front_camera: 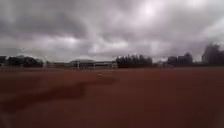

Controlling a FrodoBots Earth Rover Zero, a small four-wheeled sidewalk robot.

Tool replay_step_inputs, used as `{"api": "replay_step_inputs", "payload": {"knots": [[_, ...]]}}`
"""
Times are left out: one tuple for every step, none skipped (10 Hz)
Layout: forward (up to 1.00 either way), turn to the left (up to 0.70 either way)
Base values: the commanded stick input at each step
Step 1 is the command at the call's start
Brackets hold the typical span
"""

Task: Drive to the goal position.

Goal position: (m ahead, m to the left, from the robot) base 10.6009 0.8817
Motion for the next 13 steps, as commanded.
{"api": "replay_step_inputs", "payload": {"knots": [[0.7,-0.35],[0.7,-0.35],[0.7,-0.26],[0.7,-0.06],[0.7,0.0],[0.7,0.0],[0.7,0.0],[0.7,0.0],[0.7,0.0],[0.7,0.0],[0.7,0.0],[0.7,0.0],[0.7,0.0]]}}
